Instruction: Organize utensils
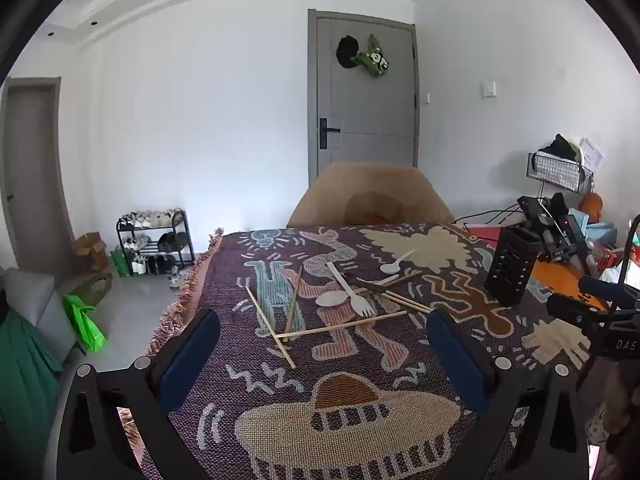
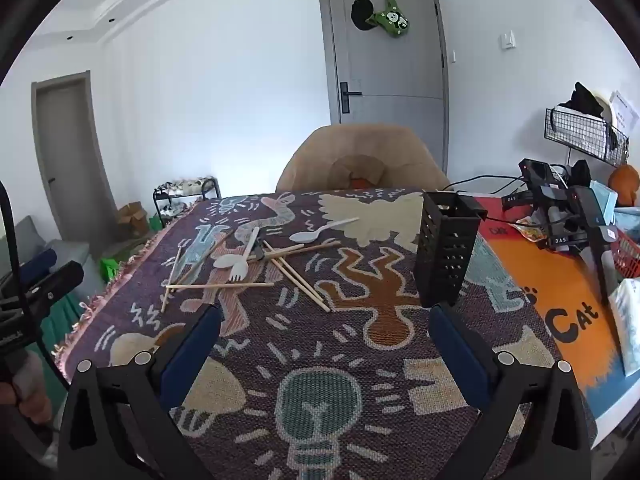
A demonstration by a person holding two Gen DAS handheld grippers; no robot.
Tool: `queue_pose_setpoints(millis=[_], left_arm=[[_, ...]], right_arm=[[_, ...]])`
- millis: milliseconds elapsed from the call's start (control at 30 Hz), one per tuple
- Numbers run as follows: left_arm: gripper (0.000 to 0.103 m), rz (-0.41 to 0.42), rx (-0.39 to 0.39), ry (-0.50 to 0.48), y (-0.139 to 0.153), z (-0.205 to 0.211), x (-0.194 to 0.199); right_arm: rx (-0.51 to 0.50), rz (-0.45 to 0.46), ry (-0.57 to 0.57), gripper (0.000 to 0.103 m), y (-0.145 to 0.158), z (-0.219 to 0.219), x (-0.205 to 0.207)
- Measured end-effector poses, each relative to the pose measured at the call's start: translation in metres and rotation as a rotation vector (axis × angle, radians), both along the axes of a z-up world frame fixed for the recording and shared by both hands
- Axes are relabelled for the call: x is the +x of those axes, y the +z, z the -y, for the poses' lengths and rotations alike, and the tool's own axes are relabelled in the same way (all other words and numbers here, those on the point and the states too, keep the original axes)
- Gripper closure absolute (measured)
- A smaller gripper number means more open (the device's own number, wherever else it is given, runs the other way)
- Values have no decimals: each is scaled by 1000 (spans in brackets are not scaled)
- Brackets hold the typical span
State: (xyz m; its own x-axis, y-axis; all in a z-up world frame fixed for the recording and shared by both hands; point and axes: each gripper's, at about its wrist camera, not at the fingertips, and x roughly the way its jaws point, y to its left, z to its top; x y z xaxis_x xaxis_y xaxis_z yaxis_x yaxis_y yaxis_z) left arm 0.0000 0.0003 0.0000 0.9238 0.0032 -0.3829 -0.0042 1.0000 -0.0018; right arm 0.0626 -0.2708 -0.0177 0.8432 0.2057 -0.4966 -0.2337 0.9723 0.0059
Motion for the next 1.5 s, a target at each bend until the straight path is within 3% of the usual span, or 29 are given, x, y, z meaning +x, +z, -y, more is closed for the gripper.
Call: queue_pose_setpoints(millis=[33, 267, 1500], left_arm=[[0, 0, -3, 1, 0, 0, 0], [0, -6, -12, -14, 0, -3, -1], [0, -8, -18, -10, 5, -7, -1]], right_arm=[[63, -22, 6, 0, 0, 4, 1], [75, -23, 13, 0, -1, 5, 3], [30, 0, -10, 0, 1, 4, -1]])
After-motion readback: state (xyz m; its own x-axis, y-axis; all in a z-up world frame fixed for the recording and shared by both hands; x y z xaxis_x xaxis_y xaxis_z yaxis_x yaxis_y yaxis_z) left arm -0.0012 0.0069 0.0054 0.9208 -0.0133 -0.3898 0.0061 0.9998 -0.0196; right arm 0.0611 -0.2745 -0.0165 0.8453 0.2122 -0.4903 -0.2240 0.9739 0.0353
